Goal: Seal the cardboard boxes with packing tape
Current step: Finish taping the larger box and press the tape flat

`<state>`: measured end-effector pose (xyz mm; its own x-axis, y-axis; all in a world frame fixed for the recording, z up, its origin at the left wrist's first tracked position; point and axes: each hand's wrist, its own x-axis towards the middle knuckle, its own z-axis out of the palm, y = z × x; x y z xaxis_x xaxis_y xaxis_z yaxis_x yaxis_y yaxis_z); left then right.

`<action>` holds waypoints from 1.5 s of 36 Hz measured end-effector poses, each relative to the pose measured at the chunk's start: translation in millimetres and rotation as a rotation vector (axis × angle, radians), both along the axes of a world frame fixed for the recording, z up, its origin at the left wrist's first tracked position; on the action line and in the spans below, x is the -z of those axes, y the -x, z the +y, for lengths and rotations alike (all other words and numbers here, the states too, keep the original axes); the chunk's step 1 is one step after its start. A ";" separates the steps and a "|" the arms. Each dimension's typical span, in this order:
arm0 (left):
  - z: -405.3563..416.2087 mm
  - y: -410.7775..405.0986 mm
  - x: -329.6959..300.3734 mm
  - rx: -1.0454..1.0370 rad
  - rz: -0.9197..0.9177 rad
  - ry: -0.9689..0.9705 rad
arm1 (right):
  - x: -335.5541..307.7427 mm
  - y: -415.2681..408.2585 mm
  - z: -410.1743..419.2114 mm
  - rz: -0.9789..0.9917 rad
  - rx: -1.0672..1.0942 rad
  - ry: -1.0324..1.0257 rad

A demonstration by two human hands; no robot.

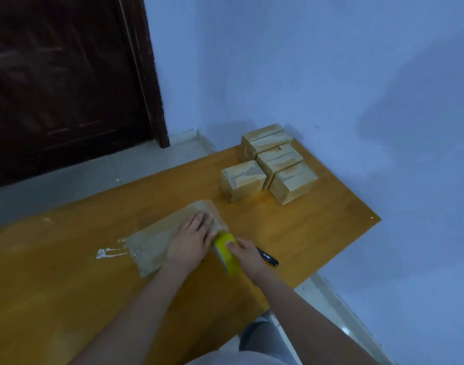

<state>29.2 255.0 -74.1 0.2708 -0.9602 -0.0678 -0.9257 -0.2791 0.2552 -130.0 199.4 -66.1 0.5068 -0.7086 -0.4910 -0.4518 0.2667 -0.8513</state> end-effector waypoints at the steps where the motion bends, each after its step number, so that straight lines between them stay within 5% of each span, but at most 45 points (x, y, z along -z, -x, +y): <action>1: 0.2 -2.2 -0.8 0.022 -0.002 -0.017 | 3.7 1.2 -0.3 0.040 -0.014 0.003; 8: -3.9 -20.5 -3.8 0.237 0.024 -0.049 | 31.7 3.6 14.9 0.176 -0.080 0.042; 23: -3.5 24.2 -10.6 0.062 -0.187 -0.212 | 38.3 -1.3 23.9 0.152 -0.035 0.059; 30: -2.4 25.3 -6.8 0.055 -0.255 -0.201 | 47.8 2.0 23.5 -0.064 0.047 -0.263; 33: -1.6 25.5 -6.4 0.054 -0.250 -0.193 | 48.7 8.8 15.7 -0.063 0.144 -0.114; 38: -2.8 26.7 -5.8 0.039 -0.253 -0.205 | 60.0 28.4 -15.2 0.457 0.232 0.519; 45: -2.9 28.0 -7.8 0.011 -0.230 -0.188 | 75.7 52.2 -36.3 0.887 -0.190 0.567; 49: -3.1 28.6 -7.4 0.000 -0.216 -0.191 | 80.0 61.9 -32.6 0.892 -0.223 0.604; 54: -3.3 28.6 -7.5 -0.007 -0.202 -0.186 | 59.3 70.1 -31.8 0.499 -0.059 0.503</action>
